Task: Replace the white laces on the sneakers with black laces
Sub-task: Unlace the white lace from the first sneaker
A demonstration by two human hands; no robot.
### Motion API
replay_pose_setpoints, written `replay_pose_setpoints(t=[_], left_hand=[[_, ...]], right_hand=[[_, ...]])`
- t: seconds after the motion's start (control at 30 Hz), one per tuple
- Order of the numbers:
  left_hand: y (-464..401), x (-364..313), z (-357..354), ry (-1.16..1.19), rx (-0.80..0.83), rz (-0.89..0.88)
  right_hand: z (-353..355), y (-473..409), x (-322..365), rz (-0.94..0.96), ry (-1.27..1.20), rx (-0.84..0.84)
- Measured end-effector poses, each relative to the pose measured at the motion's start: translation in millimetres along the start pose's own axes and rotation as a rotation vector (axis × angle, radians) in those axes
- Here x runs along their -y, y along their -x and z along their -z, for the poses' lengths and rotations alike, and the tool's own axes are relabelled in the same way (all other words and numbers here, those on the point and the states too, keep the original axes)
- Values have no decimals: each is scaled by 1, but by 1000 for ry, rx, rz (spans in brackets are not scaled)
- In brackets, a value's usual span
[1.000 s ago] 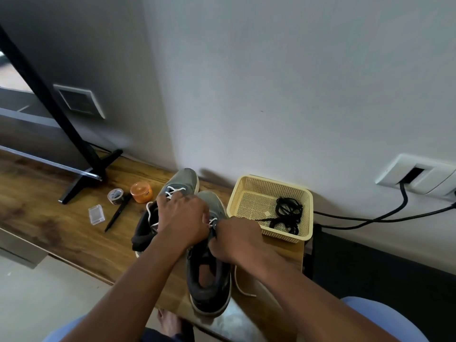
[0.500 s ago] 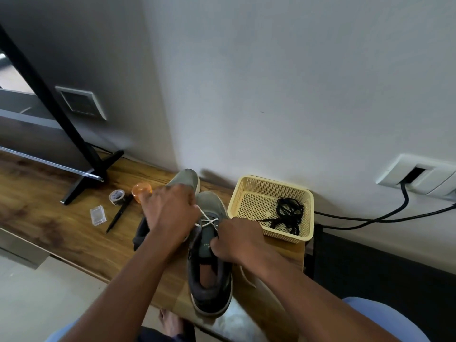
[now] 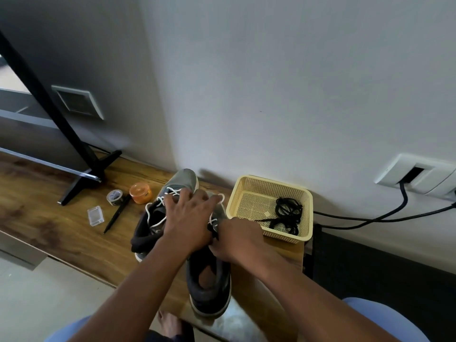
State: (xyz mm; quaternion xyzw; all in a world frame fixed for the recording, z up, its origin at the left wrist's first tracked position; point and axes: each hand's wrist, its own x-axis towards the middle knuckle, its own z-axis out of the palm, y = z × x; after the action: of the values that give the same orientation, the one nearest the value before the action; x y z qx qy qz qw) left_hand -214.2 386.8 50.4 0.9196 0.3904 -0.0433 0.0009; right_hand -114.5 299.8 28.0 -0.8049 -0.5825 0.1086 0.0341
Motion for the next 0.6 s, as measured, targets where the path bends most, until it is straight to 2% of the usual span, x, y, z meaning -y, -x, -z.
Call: replay_pose_setpoints(t=[0.13, 0.27, 0.37, 0.47, 0.6], left_hand=[[1, -3, 1, 102, -188, 124], [1, 5, 6, 166, -296, 267], [-2, 6, 4, 189, -216, 149], [-3, -2, -4, 79, -107, 27], [-2, -6, -11, 12, -125, 115]], right_hand=[[1, -1, 0, 5, -4, 7], [1, 0, -1, -3, -4, 15], [1, 0, 0, 1, -7, 18], [2, 0, 1, 17, 11, 15], [4, 1, 0, 22, 11, 24]])
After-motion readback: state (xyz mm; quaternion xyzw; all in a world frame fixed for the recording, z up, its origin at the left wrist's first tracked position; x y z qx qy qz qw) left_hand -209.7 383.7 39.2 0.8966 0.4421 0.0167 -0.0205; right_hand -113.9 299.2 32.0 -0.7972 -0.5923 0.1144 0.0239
